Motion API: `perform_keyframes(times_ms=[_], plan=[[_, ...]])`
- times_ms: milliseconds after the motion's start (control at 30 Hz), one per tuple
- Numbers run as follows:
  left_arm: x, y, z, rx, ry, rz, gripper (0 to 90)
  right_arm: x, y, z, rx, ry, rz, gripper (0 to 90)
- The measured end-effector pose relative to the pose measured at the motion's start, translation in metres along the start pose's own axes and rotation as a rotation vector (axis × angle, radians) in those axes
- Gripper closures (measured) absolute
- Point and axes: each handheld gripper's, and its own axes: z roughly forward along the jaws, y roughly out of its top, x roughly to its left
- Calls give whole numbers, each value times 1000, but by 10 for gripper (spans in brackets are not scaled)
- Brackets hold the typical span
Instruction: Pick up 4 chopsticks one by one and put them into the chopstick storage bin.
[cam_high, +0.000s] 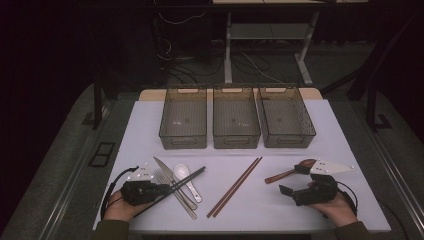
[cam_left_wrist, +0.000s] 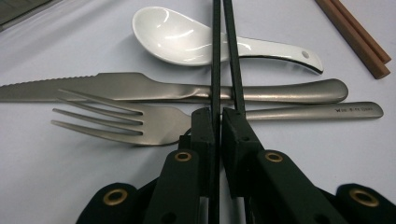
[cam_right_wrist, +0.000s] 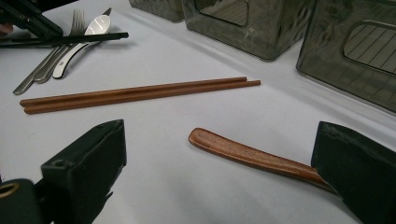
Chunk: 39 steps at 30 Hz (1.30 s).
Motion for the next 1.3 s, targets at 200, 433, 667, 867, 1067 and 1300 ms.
perform_keyframes(times_ms=[200, 433, 667, 867, 1067, 1300], plan=[[1, 1, 1, 4, -9, 7, 836, 0, 0, 0, -1, 0, -3, 29], [1, 1, 1, 4, -15, 8, 840, 0, 0, 0, 0, 1, -1, 29], [1, 1, 1, 4, -17, 12, 842, 0, 0, 0, 0, 1, -2, 29], [1, 2, 1, 1, -16, 17, 845, 0, 0, 0, 1, 1, -3, 29], [0, 3, 0, -8, -15, 16, 849, 0, 0, 0, 0, 0, -4, 29], [-1, 6, -2, -22, -10, 22, 852, 0, 0, 0, 0, 1, -4, 29]])
